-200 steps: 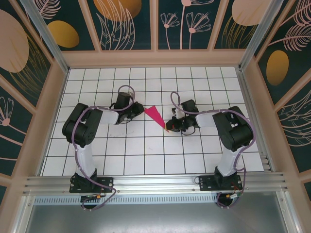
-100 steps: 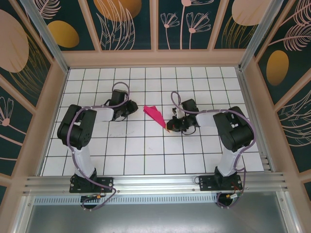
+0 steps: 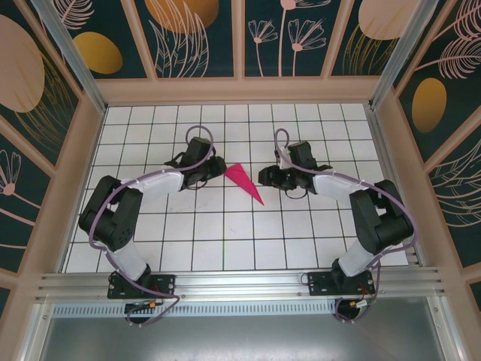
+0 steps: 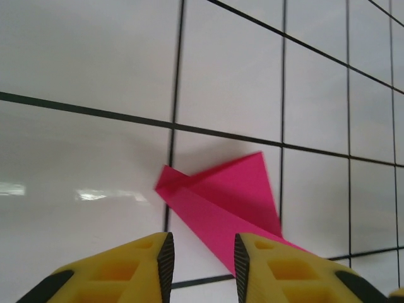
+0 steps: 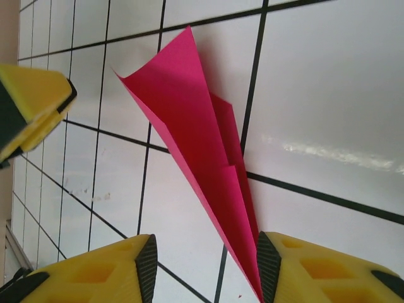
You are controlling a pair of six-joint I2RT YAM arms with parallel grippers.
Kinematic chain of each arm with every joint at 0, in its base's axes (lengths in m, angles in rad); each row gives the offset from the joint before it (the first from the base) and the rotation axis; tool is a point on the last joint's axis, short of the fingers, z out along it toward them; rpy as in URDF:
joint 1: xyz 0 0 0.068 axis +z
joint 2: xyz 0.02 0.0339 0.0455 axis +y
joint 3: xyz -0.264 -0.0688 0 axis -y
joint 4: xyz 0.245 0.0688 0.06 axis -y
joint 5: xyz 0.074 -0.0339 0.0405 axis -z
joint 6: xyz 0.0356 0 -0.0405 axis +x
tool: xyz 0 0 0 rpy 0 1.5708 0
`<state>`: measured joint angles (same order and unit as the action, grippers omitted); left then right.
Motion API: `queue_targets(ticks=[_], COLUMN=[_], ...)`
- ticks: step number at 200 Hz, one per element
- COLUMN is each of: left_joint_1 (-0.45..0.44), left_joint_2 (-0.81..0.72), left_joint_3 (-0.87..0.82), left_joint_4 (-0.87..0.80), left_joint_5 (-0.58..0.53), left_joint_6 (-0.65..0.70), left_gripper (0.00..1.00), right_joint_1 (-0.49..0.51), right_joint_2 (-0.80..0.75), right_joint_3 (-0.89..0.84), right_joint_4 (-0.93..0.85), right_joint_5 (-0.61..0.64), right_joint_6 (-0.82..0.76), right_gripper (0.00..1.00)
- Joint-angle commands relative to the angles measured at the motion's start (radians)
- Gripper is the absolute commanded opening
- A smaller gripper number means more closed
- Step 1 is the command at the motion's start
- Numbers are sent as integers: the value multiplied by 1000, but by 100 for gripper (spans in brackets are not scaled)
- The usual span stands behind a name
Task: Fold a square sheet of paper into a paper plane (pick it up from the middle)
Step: Fold the wing for the fifth time at the center of the table.
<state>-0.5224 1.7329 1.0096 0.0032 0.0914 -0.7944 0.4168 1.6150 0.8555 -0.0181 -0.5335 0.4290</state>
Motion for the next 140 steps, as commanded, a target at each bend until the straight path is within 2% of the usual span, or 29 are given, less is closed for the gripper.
queue_targets(ticks=[1, 19, 60, 102, 140], left_joint_1=[-16, -18, -17, -17, -17], left_joint_2=[39, 55, 87, 125, 166], left_joint_3=[18, 0, -8, -6, -3], left_joint_4=[18, 88, 157, 178, 230], left_joint_5=[17, 75, 118, 143, 219], left_joint_6=[-26, -30, -19, -11, -2], left_gripper=[26, 21, 18, 17, 17], right_joint_1=[4, 38, 111, 116, 114], right_joint_2=[-20, -7, 130, 269, 328], right_joint_3=[-6, 5, 98, 196, 214], right_joint_4=[41, 41, 43, 36, 5], right_joint_5=[-12, -35, -52, -36, -27], right_joint_6=[9, -1, 19, 34, 28], right_gripper=[45, 37, 19, 13, 12])
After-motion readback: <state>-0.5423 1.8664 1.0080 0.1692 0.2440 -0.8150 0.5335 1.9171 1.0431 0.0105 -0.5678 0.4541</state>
